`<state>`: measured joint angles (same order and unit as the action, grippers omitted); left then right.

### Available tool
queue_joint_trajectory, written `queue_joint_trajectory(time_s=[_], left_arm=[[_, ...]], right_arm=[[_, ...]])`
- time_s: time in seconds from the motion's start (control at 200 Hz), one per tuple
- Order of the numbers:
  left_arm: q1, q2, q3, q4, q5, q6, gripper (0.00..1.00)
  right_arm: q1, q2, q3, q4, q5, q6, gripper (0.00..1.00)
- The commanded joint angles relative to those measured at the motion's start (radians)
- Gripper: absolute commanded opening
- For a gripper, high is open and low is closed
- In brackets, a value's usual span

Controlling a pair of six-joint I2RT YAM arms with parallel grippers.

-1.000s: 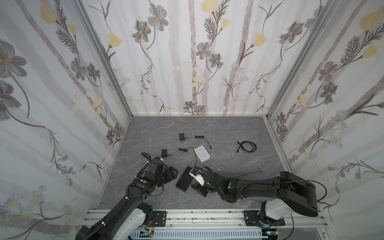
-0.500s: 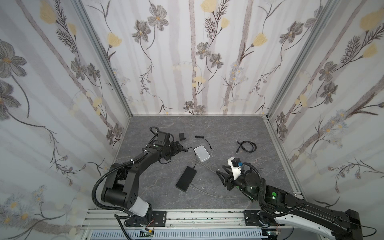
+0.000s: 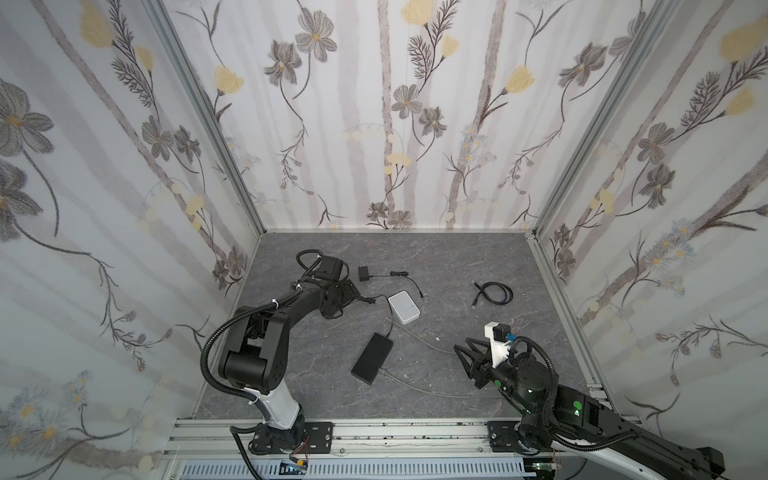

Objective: Insert the plug into the switch port
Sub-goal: 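Open the right gripper and withdraw it from the plugged-in cable while the left moves away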

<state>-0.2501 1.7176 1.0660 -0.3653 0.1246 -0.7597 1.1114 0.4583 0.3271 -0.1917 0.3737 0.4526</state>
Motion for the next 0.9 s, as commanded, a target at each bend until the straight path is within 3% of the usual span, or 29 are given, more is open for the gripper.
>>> queue_joint_trajectory(time_s=[0.0,0.4,0.665,0.894], left_arm=[[0.019,0.031,0.020,-0.034,-0.046,0.046,0.89],[0.130,0.140,0.123,-0.091,-0.129,0.162,0.88],[0.217,0.221,0.237,-0.113,-0.078,0.197,0.88],[0.230,0.222,0.294,-0.137,-0.046,0.215,0.89]], right_arm=[[0.000,0.015,0.010,-0.005,0.016,0.001,0.47],[0.001,0.065,0.010,0.028,0.009,-0.008,0.46],[0.001,0.099,0.022,0.011,0.004,-0.020,0.46],[0.000,0.237,0.042,0.028,-0.059,-0.035,0.47]])
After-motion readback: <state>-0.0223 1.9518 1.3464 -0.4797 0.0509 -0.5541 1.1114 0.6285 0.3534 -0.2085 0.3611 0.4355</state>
